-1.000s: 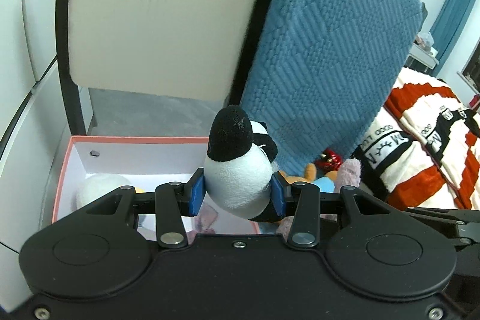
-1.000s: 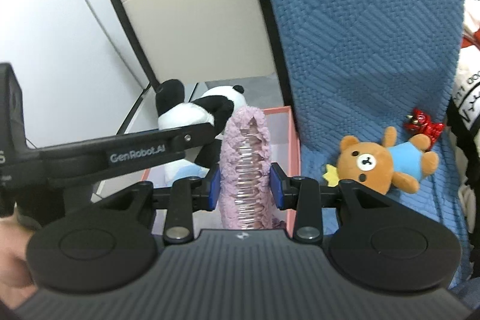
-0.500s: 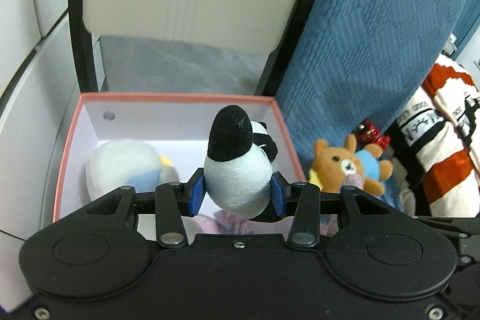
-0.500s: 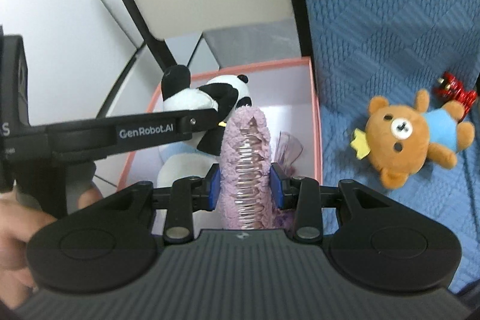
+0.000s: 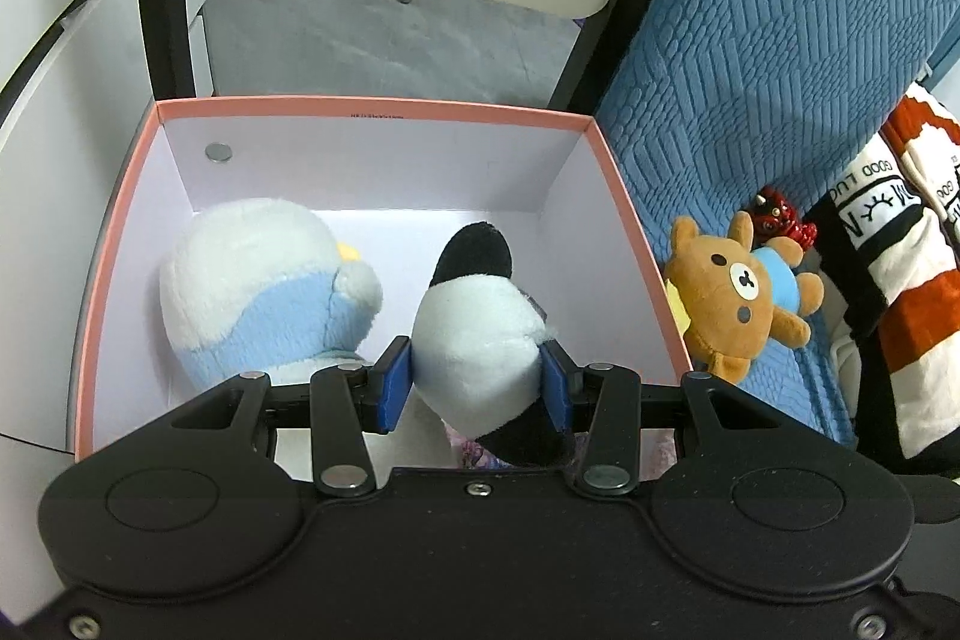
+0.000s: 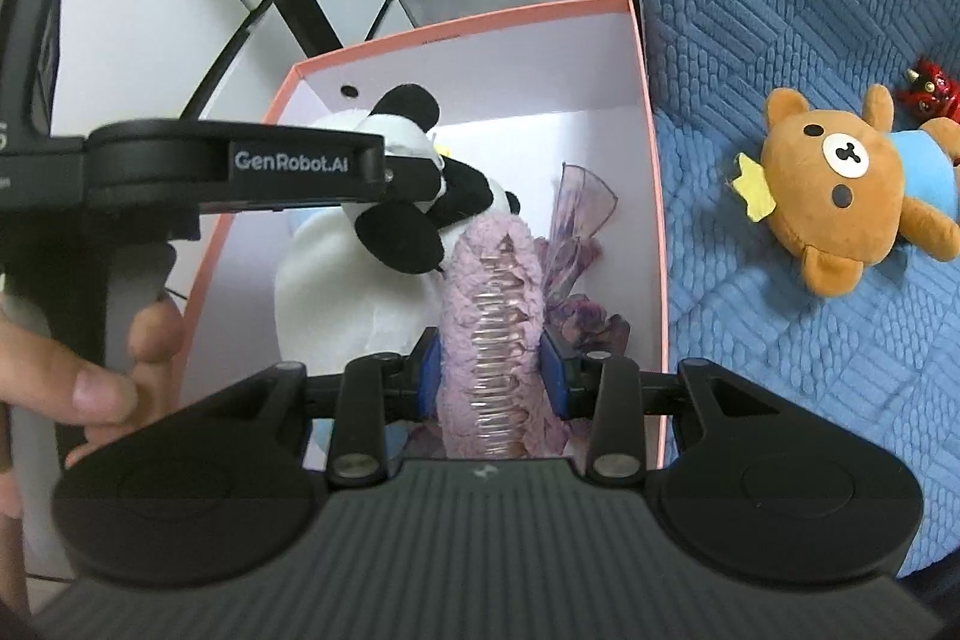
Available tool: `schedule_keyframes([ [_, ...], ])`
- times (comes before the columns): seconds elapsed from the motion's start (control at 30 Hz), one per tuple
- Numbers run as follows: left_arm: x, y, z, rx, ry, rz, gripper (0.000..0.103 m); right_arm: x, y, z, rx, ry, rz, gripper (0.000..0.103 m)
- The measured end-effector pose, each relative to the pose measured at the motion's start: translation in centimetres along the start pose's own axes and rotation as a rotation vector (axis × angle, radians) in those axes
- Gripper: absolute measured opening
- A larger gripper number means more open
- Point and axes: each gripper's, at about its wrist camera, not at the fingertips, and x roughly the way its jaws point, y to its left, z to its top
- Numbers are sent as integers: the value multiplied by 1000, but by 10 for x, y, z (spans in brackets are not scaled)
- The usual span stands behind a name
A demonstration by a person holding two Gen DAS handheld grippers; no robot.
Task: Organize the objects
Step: 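Lower panda into box and open left tool while right tool releases comb inside, then withdraw both open tools from the box toward the chair seat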
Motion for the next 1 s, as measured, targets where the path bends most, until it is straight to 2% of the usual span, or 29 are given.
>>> schedule_keyframes([
  [0.23, -11, 4, 2, -24, -4, 9, 46, -11, 5, 6, -7, -16, 7, 41],
  [0.27, -14, 4, 2, -26, -7, 9, 51, -13, 6, 6, -8, -20, 8, 44],
  [0.33, -23, 3, 3, -21, -24, 13, 55, -19, 7, 6, -10, -32, 15, 58],
  [0.37, -29, 2, 3, -17, -34, 19, 56, -24, 8, 6, -9, -40, 21, 60],
  [0.6, -70, -12, -1, -6, -99, 26, 56, -63, 13, 1, -32, -107, 48, 59],
  [1.0, -139, -61, -20, 36, -205, 12, 56, -140, 8, -15, -53, -254, 56, 59],
])
